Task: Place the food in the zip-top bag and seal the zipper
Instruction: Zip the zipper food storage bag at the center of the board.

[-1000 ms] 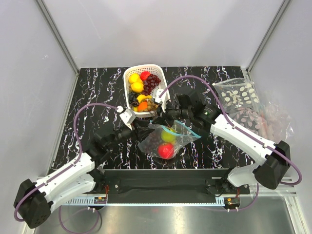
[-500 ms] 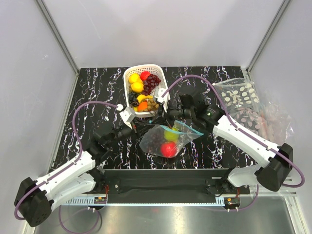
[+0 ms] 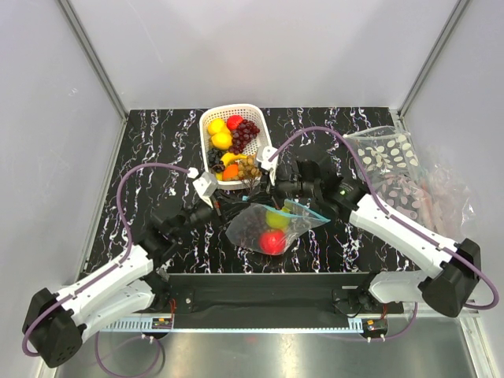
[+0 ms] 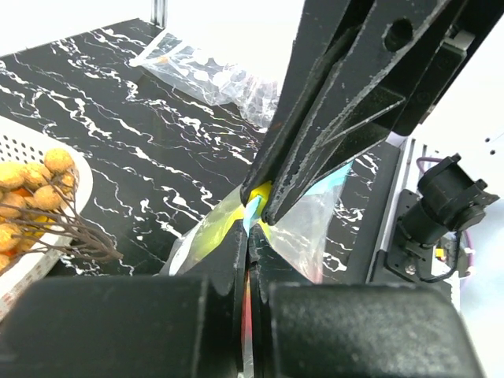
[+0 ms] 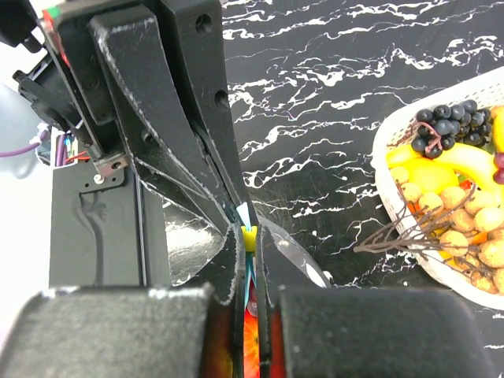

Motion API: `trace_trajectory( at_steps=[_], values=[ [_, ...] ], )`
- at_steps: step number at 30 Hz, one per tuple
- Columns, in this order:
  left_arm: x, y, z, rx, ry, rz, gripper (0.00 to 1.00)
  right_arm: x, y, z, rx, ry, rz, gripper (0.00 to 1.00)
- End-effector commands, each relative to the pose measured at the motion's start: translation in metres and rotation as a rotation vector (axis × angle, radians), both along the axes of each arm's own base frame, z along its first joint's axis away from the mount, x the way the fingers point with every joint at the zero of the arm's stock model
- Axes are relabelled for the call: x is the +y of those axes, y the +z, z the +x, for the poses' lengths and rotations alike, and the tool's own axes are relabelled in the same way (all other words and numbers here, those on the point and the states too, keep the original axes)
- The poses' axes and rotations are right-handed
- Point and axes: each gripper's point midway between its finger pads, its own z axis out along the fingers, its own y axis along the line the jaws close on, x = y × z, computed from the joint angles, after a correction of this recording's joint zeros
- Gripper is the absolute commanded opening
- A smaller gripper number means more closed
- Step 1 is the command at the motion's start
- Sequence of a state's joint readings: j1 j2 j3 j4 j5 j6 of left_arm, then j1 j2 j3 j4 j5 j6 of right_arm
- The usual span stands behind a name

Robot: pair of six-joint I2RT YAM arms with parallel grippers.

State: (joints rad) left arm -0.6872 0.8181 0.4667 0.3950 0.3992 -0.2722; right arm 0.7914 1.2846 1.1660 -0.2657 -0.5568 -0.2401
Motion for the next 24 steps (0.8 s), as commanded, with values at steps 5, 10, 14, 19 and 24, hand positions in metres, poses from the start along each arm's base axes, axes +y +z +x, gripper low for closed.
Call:
trace_trajectory(
  at_steps=[5,10,14,19,24],
  values=[
    [0.017,0.051,0.015,-0.028,0.118,-0.135,0.0,-0.021,-0.002,0.005,-0.015,-0.118,0.021,0.0],
    [0.031,0.052,0.021,0.006,0.183,-0.145,0.0,-0.03,-0.01,0.006,-0.008,-0.156,0.014,0.0],
    [0.048,0.046,0.034,0.024,0.294,-0.143,0.0,-0.039,-0.019,0.006,-0.004,-0.193,0.017,0.0],
    [0.079,0.025,0.062,0.112,0.49,-0.103,0.0,-0.047,-0.023,0.011,0.034,-0.265,0.012,0.0],
    [0.113,0.012,0.084,0.143,0.671,-0.138,0.0,-0.061,-0.035,0.01,0.121,-0.361,-0.04,0.0]
  ],
)
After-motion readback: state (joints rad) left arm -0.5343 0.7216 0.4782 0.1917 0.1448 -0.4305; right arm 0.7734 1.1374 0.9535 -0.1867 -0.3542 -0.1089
